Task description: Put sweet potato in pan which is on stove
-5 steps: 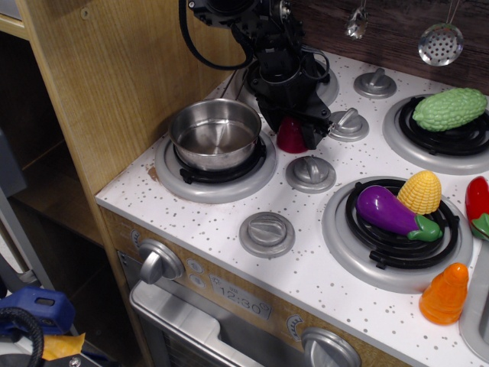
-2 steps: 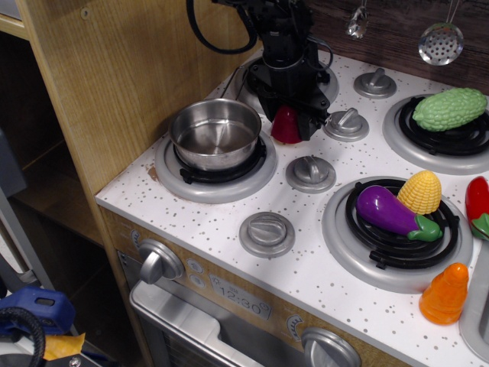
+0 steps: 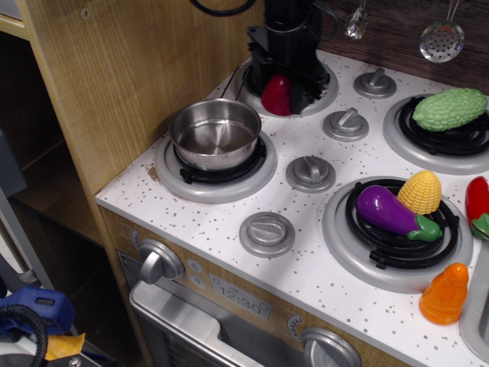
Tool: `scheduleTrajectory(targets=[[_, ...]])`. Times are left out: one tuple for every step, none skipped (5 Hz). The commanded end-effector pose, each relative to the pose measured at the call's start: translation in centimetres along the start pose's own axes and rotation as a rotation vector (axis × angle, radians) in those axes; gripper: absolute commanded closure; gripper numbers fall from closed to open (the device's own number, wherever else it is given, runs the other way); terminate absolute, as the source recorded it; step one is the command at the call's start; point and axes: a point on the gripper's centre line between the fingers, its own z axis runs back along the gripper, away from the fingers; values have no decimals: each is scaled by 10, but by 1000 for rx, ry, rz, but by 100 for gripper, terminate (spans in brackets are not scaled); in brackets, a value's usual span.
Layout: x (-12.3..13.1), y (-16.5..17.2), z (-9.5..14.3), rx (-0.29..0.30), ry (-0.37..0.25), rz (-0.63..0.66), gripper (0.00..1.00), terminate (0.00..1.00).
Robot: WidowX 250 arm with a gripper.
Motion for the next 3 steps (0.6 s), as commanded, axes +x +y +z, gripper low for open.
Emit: scheduleTrajectory(targets=[[-9, 16, 46, 47, -42, 37, 100, 0], [-32, 26, 42, 52, -56, 59, 100, 0], [-49, 36, 30, 9, -58, 82, 100, 0]])
